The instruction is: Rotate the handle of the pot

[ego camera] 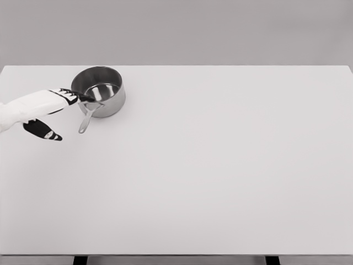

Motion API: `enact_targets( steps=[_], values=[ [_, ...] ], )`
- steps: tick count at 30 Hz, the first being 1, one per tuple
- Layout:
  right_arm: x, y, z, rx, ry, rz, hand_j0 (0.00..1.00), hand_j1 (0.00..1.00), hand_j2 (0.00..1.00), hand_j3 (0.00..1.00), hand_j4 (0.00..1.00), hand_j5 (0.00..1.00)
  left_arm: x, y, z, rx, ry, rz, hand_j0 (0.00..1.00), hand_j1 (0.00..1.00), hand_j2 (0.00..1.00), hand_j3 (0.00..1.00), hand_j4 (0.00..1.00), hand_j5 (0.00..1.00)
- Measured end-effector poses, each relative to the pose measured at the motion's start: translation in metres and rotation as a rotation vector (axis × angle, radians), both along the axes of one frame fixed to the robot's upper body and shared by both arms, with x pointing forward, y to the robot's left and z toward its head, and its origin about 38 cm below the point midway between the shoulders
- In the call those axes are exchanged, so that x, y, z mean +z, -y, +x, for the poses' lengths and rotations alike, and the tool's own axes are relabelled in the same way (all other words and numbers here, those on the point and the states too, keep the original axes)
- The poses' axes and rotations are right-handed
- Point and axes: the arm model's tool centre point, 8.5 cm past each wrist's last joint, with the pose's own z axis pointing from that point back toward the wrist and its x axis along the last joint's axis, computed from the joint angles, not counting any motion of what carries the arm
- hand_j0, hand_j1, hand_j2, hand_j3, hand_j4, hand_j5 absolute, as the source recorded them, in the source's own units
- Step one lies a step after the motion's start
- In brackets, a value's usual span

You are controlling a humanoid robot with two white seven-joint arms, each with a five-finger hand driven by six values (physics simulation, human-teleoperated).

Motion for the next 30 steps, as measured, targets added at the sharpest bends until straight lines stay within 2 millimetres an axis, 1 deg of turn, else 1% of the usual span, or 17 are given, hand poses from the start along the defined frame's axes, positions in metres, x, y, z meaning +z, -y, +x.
enact_targets(
  steps=[1,3,4,5,7,11,12,13,14,16,17,18,19,21,23,27,30],
  values=[
    [0.0,0.0,0.0,-0.001,-0.001,0.0,1.0,1.0,1.0,1.0,1.0,1.0,0.0,0.001,0.0,-0.002,0.001,0.002,1.0,1.0,1.0,1.0,1.0,1.0],
    [0.0,0.0,-0.011,-0.002,-0.02,-0.002,1.0,1.0,1.0,1.0,1.0,1.0,0.002,0.001,0.001,-0.004,0.005,0.005,1.0,1.0,1.0,1.0,1.0,1.0],
    [0.0,0.001,-0.013,-0.002,-0.023,-0.003,1.0,1.0,1.0,1.0,1.0,1.0,0.007,0.001,0.003,-0.006,0.018,0.008,1.0,1.0,1.0,1.0,1.0,1.0],
    [0.0,0.001,-0.013,-0.003,-0.023,-0.003,1.0,1.0,1.0,1.0,1.0,1.0,0.024,0.002,0.009,-0.007,0.06,0.015,1.0,1.0,1.0,1.0,1.0,1.0],
    [0.0,0.001,-0.013,-0.003,-0.024,-0.004,1.0,1.0,1.0,1.0,1.0,1.0,0.045,0.003,0.018,-0.007,0.117,0.031,1.0,1.0,1.0,1.0,1.0,1.0],
    [0.0,0.001,-0.013,-0.003,-0.024,-0.004,1.0,1.0,1.0,1.0,1.0,1.0,0.07,0.006,0.024,-0.017,0.178,0.046,1.0,1.0,1.0,1.0,1.0,1.0],
    [0.0,0.001,-0.013,-0.003,-0.024,-0.004,1.0,1.0,1.0,1.0,1.0,1.0,0.071,0.008,0.025,-0.024,0.184,0.046,1.0,1.0,1.0,1.0,1.0,1.0],
    [0.0,0.001,-0.013,-0.003,-0.024,-0.004,1.0,1.0,1.0,1.0,1.0,1.0,0.083,0.015,0.027,-0.042,0.218,0.041,1.0,1.0,1.0,1.0,1.0,1.0],
    [0.0,0.001,-0.013,-0.003,-0.024,-0.004,1.0,1.0,1.0,1.0,1.0,1.0,0.098,0.028,0.03,-0.076,0.255,0.037,1.0,1.0,1.0,1.0,1.0,1.0],
    [0.0,0.001,-0.013,-0.003,-0.024,-0.004,1.0,1.0,1.0,1.0,1.0,1.0,0.134,0.06,0.04,-0.156,0.324,0.047,1.0,1.0,1.0,1.0,1.0,1.0],
    [0.0,0.001,-0.013,-0.003,-0.024,-0.004,1.0,1.0,1.0,1.0,1.0,1.0,0.119,0.073,0.043,-0.192,0.274,0.053,1.0,1.0,1.0,1.0,1.0,1.0],
    [0.0,0.001,-0.013,-0.003,-0.024,-0.004,1.0,1.0,1.0,1.0,1.0,1.0,0.113,0.088,0.045,-0.24,0.249,0.071,1.0,1.0,1.0,1.0,1.0,1.0],
    [0.0,0.001,-0.013,-0.003,-0.024,-0.004,1.0,1.0,1.0,1.0,1.0,1.0,0.094,0.1,0.044,-0.285,0.196,0.087,1.0,1.0,1.0,1.0,1.0,1.0],
    [0.0,0.001,-0.013,-0.003,-0.024,-0.004,1.0,1.0,1.0,1.0,1.0,1.0,0.063,0.114,0.038,-0.351,0.117,0.111,1.0,1.0,1.0,1.0,1.0,1.0],
    [0.0,0.001,-0.013,-0.003,-0.024,-0.005,1.0,1.0,1.0,1.0,1.0,1.0,0.046,0.121,0.033,-0.395,0.076,0.128,1.0,1.0,1.0,1.0,1.0,1.0],
    [0.0,0.001,-0.013,-0.003,-0.024,-0.005,1.0,1.0,1.0,1.0,1.0,1.0,0.032,0.125,0.026,-0.45,0.052,0.151,1.0,1.0,1.0,1.0,1.0,1.0],
    [0.0,0.001,-0.013,-0.003,-0.023,-0.005,1.0,1.0,1.0,1.0,1.0,1.0,0.03,0.119,0.026,-0.447,0.047,0.168,1.0,1.0,1.0,1.0,1.0,1.0]
  ],
)
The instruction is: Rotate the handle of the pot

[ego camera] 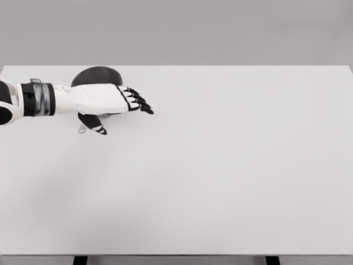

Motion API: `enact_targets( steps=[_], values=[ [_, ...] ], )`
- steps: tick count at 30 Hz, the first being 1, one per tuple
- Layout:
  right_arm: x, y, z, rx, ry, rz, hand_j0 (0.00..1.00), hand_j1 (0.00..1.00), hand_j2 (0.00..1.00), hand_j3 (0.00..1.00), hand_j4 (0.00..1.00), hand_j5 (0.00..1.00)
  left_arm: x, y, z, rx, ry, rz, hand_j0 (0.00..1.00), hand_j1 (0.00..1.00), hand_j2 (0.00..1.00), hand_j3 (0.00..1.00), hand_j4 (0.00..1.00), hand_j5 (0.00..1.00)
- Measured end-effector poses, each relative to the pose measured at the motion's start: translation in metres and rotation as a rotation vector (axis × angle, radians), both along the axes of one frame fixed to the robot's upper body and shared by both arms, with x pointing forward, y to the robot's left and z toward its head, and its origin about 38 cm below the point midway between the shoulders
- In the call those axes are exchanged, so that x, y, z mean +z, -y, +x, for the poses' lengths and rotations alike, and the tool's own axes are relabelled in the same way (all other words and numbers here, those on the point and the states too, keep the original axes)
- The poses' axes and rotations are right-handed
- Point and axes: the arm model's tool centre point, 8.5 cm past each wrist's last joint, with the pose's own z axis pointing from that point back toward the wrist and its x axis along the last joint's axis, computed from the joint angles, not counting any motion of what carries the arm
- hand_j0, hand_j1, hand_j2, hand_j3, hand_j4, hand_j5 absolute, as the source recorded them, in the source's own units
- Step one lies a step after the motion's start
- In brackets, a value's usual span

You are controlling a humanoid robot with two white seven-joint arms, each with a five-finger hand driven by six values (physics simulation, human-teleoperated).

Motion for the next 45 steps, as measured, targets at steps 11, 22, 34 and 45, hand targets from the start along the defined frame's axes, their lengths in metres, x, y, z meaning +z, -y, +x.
enact_targets(
  steps=[11,22,34,45],
  values=[
    [0.0,0.0,0.0,0.0,0.0,0.0,1.0,1.0,1.0,1.0,1.0,1.0,-0.009,-0.037,0.01,0.097,-0.007,0.066,1.0,1.0,1.0,1.0,1.0,1.0],
    [0.0,0.0,0.0,0.0,0.0,0.0,1.0,1.0,1.0,1.0,1.0,1.0,-0.008,-0.068,0.014,0.169,0.002,0.095,1.0,1.0,1.0,1.0,1.0,1.0],
    [0.0,0.0,0.0,0.0,0.0,0.0,1.0,1.0,1.0,1.0,1.0,1.0,-0.01,-0.101,0.028,0.271,-0.002,0.093,1.0,1.0,1.0,1.0,1.0,1.0],
    [0.0,0.0,0.0,0.0,0.0,-0.001,1.0,1.0,1.0,1.0,1.0,1.0,0.002,-0.074,0.025,0.114,-0.022,-0.111,1.0,1.0,1.0,1.0,1.0,1.0]
  ],
)
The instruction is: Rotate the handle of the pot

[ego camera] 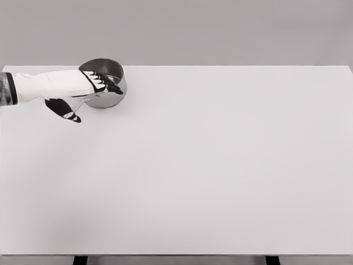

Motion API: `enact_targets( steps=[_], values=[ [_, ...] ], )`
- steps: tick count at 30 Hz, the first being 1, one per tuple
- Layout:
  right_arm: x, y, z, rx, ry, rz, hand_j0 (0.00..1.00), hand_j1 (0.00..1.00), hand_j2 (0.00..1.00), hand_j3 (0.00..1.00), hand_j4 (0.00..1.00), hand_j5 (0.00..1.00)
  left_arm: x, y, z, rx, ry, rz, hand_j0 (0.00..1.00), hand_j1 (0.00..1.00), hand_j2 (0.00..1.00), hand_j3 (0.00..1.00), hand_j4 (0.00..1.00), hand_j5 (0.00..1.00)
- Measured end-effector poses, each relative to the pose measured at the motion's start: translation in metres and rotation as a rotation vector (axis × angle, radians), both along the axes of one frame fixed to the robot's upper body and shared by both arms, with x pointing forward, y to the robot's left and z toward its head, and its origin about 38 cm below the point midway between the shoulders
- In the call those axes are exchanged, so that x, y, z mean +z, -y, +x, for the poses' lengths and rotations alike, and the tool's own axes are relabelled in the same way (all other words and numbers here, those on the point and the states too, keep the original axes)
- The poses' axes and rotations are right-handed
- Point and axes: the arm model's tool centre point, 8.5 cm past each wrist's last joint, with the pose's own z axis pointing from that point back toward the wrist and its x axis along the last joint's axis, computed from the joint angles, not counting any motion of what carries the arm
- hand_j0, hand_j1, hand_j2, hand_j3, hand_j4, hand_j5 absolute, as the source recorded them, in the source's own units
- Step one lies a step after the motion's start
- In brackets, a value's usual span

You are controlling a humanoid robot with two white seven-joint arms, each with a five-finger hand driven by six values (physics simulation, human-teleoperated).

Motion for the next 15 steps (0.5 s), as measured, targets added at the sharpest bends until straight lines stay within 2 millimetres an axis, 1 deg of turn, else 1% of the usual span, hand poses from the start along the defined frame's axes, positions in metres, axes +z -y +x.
enact_targets(
  steps=[3,7,9,15],
  values=[
    [0.0,0.0,0.0,0.0,0.0,0.0,1.0,1.0,1.0,1.0,1.0,1.0,-0.015,-0.004,0.015,0.042,0.017,0.037,1.0,1.0,1.0,1.0,1.0,1.0],
    [0.0,0.0,0.0,0.0,0.0,0.0,1.0,1.0,1.0,1.0,1.0,1.0,-0.024,-0.004,0.022,0.057,0.054,0.099,1.0,1.0,1.0,1.0,1.0,1.0],
    [0.0,0.0,0.0,0.0,0.0,0.0,1.0,1.0,1.0,1.0,1.0,1.0,-0.026,-0.005,0.023,0.061,0.075,0.114,1.0,1.0,1.0,1.0,1.0,1.0],
    [0.0,0.0,0.0,0.0,0.0,0.0,1.0,1.0,1.0,1.0,1.0,1.0,-0.025,-0.012,0.024,0.083,0.135,0.091,1.0,1.0,1.0,1.0,1.0,1.0]
  ],
)
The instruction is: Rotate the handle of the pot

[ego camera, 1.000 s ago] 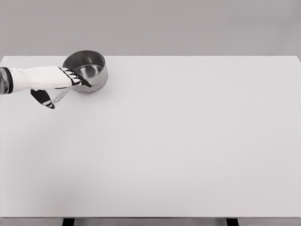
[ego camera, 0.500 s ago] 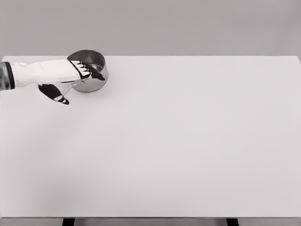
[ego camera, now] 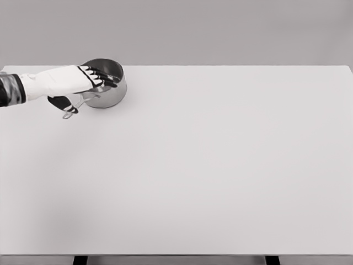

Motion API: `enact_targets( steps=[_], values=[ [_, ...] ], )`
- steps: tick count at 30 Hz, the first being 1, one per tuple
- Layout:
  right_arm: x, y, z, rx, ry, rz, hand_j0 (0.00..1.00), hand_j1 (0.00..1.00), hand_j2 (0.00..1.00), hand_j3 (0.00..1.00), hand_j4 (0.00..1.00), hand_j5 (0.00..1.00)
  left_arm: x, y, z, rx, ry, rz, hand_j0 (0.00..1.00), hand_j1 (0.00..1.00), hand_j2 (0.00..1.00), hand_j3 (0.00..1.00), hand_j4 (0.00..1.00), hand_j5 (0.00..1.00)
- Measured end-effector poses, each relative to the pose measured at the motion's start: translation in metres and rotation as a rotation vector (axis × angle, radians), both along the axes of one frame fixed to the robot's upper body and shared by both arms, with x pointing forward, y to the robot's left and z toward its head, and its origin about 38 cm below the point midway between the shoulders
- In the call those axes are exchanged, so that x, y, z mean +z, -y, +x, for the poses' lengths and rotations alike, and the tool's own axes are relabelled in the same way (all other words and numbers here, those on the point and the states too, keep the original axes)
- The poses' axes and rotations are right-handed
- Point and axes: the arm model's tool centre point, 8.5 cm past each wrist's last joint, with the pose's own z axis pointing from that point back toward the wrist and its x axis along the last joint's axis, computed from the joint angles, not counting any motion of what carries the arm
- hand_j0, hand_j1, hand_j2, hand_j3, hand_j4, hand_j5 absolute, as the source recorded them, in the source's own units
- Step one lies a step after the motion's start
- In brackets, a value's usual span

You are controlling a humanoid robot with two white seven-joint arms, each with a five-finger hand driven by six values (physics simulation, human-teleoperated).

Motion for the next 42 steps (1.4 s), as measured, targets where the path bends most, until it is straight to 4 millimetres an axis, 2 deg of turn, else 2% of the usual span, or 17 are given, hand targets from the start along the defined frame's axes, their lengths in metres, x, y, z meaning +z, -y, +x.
enact_targets(
  steps=[10,27,34,42],
  values=[
    [0.0,0.0,0.0,0.0,0.0,0.0,1.0,1.0,1.0,1.0,1.0,1.0,-0.004,-0.009,-0.002,0.02,0.011,-0.005,1.0,1.0,1.0,1.0,1.0,1.0],
    [0.0,0.0,0.0,0.0,0.0,0.0,1.0,1.0,1.0,1.0,1.0,1.0,-0.013,-0.042,0.01,0.135,0.056,-0.003,1.0,1.0,1.0,1.0,1.0,1.0],
    [0.0,0.0,0.0,0.0,0.0,0.0,1.0,1.0,1.0,1.0,1.0,1.0,-0.018,-0.056,0.018,0.233,0.111,0.023,1.0,1.0,1.0,1.0,1.0,1.0],
    [0.0,0.0,0.0,0.0,0.0,0.0,1.0,1.0,1.0,1.0,1.0,1.0,-0.022,-0.063,0.024,0.298,0.155,0.057,1.0,1.0,1.0,1.0,1.0,1.0]
  ],
)
